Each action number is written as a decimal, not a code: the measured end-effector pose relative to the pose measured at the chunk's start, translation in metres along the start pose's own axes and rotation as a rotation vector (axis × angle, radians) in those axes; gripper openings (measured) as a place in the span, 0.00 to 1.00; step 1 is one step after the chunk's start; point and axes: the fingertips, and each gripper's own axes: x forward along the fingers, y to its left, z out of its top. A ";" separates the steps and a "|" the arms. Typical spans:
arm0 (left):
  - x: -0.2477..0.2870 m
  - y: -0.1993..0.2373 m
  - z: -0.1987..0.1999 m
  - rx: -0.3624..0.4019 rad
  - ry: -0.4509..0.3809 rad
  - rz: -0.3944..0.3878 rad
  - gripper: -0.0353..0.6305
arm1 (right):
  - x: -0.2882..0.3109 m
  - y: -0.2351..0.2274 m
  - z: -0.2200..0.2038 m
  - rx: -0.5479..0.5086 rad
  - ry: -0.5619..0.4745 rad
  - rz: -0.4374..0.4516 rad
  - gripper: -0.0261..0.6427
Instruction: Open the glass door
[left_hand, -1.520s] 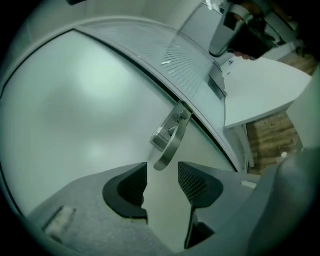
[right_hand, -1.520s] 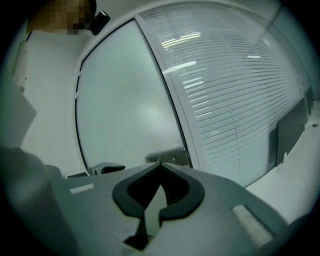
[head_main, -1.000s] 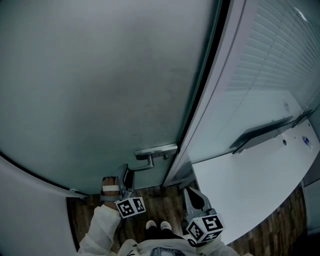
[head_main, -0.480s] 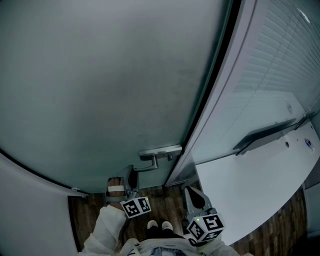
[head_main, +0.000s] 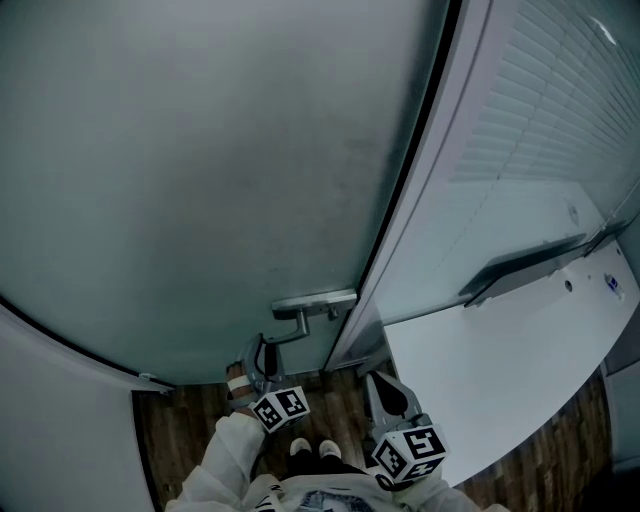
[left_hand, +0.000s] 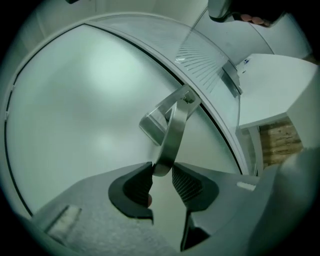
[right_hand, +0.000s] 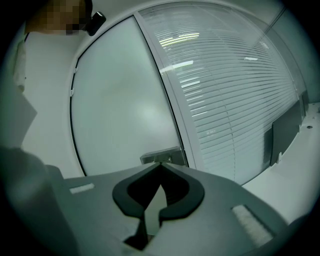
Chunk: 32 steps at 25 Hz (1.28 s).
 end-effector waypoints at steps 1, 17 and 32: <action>-0.003 0.000 0.000 0.007 0.004 -0.004 0.24 | -0.003 -0.001 0.000 0.000 0.000 0.000 0.04; -0.077 -0.017 -0.008 0.093 0.096 -0.012 0.22 | -0.034 -0.006 -0.010 0.009 -0.008 0.094 0.04; -0.146 0.005 -0.008 0.255 0.128 0.119 0.24 | -0.067 0.008 -0.039 0.006 0.007 0.177 0.04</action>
